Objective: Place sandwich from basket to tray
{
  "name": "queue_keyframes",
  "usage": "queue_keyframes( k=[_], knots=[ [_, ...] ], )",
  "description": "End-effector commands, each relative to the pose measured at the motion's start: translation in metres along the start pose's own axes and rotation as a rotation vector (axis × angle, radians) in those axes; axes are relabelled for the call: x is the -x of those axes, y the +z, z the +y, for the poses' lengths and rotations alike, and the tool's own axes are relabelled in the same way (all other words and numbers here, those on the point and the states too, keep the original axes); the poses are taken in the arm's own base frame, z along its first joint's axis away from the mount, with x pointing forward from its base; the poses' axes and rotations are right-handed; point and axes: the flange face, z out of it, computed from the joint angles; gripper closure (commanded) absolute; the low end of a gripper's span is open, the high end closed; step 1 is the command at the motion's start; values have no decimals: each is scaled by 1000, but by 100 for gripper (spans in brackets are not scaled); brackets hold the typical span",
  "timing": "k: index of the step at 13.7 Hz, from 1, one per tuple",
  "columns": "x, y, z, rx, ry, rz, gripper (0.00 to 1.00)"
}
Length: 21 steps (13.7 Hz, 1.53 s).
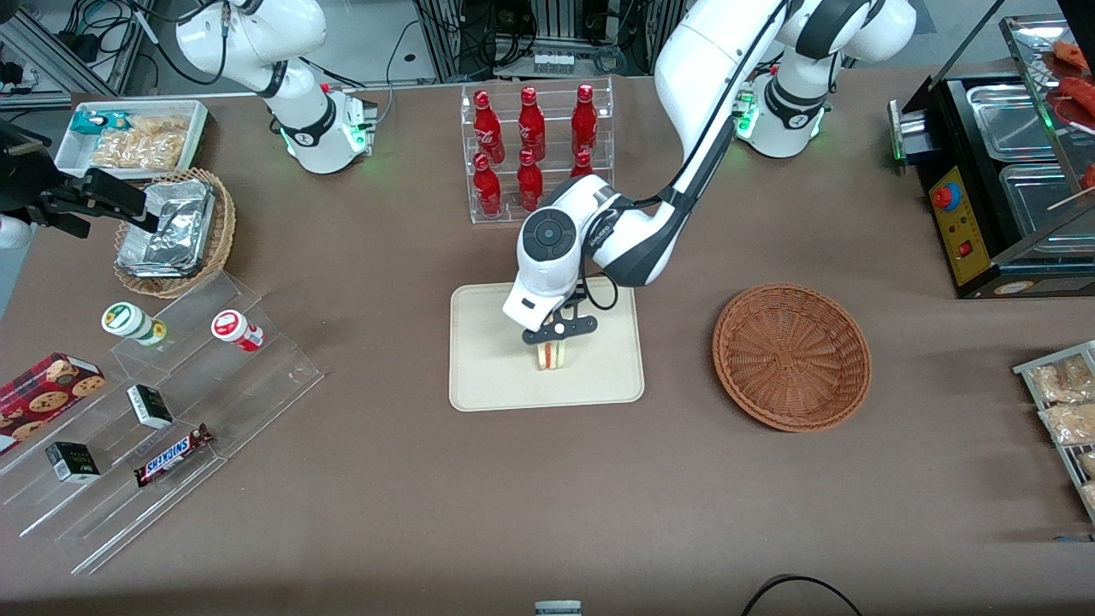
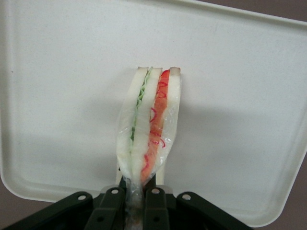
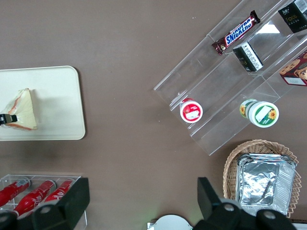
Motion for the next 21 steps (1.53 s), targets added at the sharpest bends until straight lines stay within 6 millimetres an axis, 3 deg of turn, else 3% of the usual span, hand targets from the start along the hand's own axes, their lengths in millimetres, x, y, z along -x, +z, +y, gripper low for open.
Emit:
queue_keyframes(
  k=[1,2,3,4,7,11,16,21],
  knots=[
    [-2,5,6,9,-9,7,90],
    [-2,6,7,15,-8,12,81],
    [-2,6,7,22,-13,12,34],
    [-3,4,7,26,-25,12,0],
    [-8,-17,5,48,-41,24,0],
    [-3,-78,-6,27,-37,20,0],
    [-38,-145,-74,-73,-50,-44,0],
    [-85,-149,-155,-214,-133,-65,0]
  ],
)
